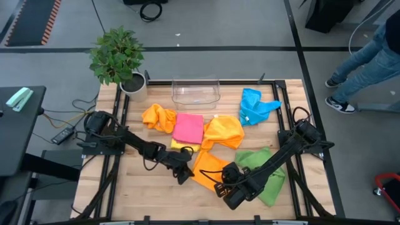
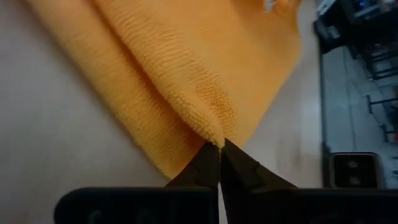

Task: Fold microfiber towels
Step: Fold the bottom orange microfiber cloth

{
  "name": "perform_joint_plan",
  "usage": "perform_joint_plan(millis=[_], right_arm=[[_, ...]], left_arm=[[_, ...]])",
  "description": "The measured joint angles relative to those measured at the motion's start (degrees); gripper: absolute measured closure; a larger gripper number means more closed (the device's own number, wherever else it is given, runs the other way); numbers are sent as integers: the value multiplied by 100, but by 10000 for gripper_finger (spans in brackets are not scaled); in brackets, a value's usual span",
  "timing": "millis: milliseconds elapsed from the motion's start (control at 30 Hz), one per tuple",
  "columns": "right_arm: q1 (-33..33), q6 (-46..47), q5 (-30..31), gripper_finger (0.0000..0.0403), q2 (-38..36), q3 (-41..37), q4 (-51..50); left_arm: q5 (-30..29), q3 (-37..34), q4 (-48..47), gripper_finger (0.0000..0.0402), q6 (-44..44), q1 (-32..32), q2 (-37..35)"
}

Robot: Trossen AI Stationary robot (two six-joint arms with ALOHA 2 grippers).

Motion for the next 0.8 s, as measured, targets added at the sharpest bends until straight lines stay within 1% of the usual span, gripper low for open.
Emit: perform_joint_plan(millis=[133, 233, 300, 367, 433, 667, 800], right_arm=[[-2, 41, 7, 400, 0, 289, -560], [-2, 196, -9, 400, 0, 411, -968], [-4, 326, -146, 400, 0, 433, -1122], [-4, 408, -286, 400, 0, 414, -1155], [-6, 415, -299, 400, 0, 360, -1158], [-213, 320, -298, 400, 0, 183, -1147], [-339, 169, -154, 400, 0, 117, -1131]], left_arm=[[14, 9, 207, 392, 15, -96, -86], [10, 2, 155, 395, 41, -201, -86], [-71, 10, 87, 394, 66, -296, -86], [-219, 8, -161, 394, 76, -404, -82], [-315, 0, -296, 395, 77, -500, -76], [-447, 4, -366, 393, 287, -640, -76], [-651, 4, -356, 395, 282, -638, -76]])
